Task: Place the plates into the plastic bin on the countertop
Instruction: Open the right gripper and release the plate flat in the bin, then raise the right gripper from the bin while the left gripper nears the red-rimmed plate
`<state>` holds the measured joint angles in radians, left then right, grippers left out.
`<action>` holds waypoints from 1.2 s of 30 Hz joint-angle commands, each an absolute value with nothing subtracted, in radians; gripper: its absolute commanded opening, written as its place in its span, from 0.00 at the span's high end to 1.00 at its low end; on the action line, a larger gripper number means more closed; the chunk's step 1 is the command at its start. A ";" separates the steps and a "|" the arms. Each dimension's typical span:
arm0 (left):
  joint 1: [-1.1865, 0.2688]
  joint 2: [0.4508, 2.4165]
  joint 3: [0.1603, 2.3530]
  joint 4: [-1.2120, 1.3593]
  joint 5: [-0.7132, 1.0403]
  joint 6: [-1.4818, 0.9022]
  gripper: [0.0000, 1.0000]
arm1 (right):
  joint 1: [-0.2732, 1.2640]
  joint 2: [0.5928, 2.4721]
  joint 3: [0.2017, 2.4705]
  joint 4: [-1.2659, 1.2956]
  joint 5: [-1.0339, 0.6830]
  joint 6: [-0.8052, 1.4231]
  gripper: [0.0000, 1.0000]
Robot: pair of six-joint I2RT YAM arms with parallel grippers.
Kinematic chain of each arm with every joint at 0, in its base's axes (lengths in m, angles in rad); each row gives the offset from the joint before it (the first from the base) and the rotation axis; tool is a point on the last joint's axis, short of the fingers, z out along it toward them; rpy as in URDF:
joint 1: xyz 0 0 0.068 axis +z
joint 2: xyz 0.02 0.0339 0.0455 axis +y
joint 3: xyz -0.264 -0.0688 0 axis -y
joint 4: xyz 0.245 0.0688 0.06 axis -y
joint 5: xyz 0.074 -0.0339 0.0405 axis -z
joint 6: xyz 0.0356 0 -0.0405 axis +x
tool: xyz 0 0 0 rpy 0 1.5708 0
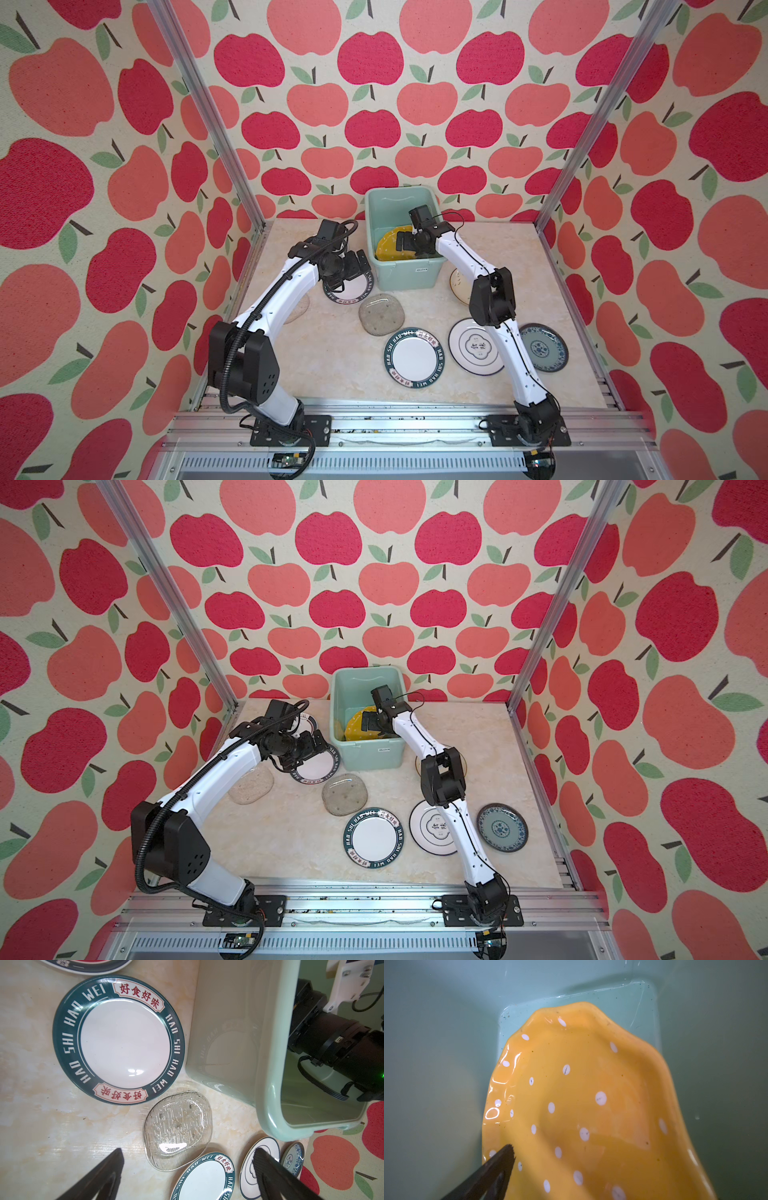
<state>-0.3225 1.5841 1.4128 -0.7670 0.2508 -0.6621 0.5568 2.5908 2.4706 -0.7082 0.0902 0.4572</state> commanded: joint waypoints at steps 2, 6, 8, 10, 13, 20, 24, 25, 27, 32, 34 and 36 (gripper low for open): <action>-0.316 1.544 1.433 -0.779 0.220 -0.644 0.01 | 0.577 2.530 2.546 -0.728 0.171 0.326 0.01; -0.314 1.505 1.428 -0.785 0.202 -0.649 0.01 | 0.589 2.475 2.543 -0.745 0.202 0.294 0.01; -0.315 1.481 1.425 -0.790 0.194 -0.651 0.01 | 0.595 2.449 2.542 -0.748 0.213 0.282 0.01; -0.314 1.453 1.417 -0.794 0.187 -0.654 0.01 | 0.597 2.421 2.544 -0.748 0.217 0.279 0.01; -0.314 1.406 1.404 -0.810 0.168 -0.652 0.01 | 0.598 2.381 2.542 -0.746 0.215 0.278 0.01; -0.295 1.295 1.389 -0.876 0.152 -0.652 0.01 | 0.604 2.287 2.540 -0.767 0.172 0.279 0.01; -0.279 1.231 1.378 -0.910 0.135 -0.648 0.01 | 0.617 2.197 2.495 -0.775 0.142 0.257 0.01; -0.275 1.216 1.376 -0.915 0.132 -0.649 0.01 | 0.617 2.175 2.480 -0.776 0.134 0.257 0.01; -0.266 1.189 1.369 -0.925 0.129 -0.656 0.01 | 0.617 2.123 2.441 -0.773 0.106 0.258 0.02; -0.237 1.153 1.367 -0.959 0.154 -0.683 0.01 | 0.622 1.986 2.335 -0.782 0.033 0.251 0.03; -0.215 1.144 1.367 -0.977 0.177 -0.698 0.01 | 0.623 1.918 2.272 -0.778 -0.005 0.257 0.04; -0.187 1.140 1.370 -1.000 0.211 -0.711 0.01 | 0.622 1.835 2.175 -0.749 -0.057 0.274 0.04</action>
